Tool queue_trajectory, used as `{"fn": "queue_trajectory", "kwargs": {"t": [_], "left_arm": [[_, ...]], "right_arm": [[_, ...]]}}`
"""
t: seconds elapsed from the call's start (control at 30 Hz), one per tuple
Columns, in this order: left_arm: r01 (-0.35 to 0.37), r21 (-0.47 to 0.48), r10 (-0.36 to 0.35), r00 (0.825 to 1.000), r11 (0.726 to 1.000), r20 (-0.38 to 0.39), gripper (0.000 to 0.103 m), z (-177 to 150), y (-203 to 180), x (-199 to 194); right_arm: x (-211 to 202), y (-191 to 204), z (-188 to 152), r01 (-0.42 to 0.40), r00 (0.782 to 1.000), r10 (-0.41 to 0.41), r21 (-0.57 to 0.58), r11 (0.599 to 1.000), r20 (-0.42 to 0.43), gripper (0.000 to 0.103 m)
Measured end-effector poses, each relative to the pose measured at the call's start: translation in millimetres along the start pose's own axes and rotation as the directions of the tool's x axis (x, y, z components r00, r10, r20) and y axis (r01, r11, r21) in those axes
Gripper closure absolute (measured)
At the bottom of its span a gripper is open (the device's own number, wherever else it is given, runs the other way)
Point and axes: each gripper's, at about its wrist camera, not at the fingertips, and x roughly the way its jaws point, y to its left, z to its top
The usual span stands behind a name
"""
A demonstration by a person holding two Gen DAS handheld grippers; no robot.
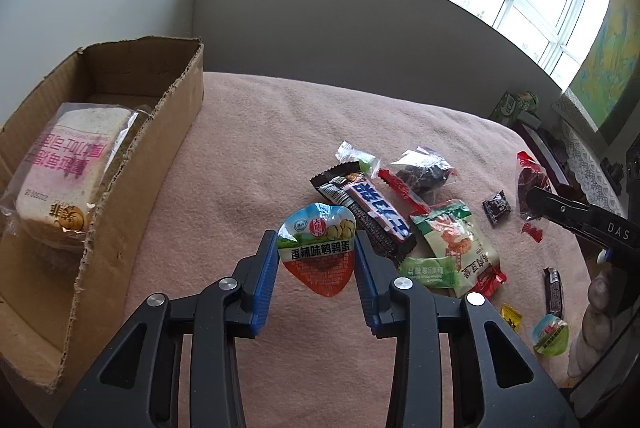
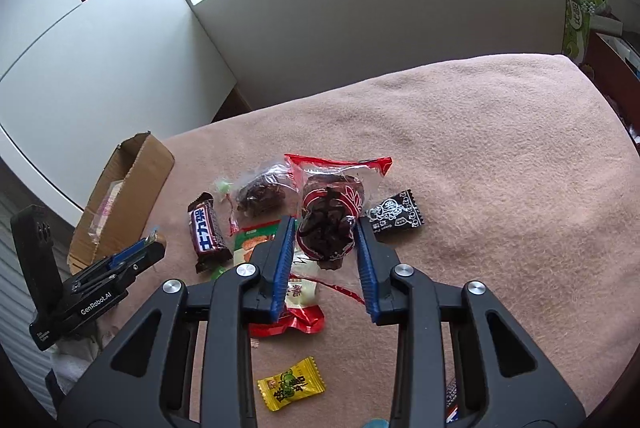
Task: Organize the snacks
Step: 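Close the left gripper on the egg snack while the right grasps the red meat bag, then carry both snacks into the cardboard box and open both grippers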
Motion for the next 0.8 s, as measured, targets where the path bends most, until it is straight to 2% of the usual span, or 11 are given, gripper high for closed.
{"fn": "queue_trajectory", "kwargs": {"t": [0.17,0.3,0.5,0.8], "left_arm": [[0.037,0.010,-0.038,0.997,0.999,0.065,0.068,5.6,-4.1,-28.1],[0.033,-0.010,-0.032,0.993,0.999,0.112,0.068,11.2,9.8,-46.9],[-0.015,-0.053,0.025,0.981,0.998,0.195,0.068,14.2,39.2,-77.2],[-0.104,-0.175,0.146,0.957,0.979,0.252,0.068,12.2,107.1,-104.0]], "right_arm": [[-12.5,23.7,2.4,-0.037,0.999,0.038,-0.029,0.999,0.035,0.072],[-19.9,53.0,6.5,-0.083,0.994,0.087,-0.070,0.994,0.060,0.072],[-16.6,112.2,7.8,-0.148,0.984,0.162,-0.153,0.977,0.079,0.072],[13.7,205.3,-4.2,-0.257,0.963,0.268,-0.257,0.932,0.011,0.072]]}}
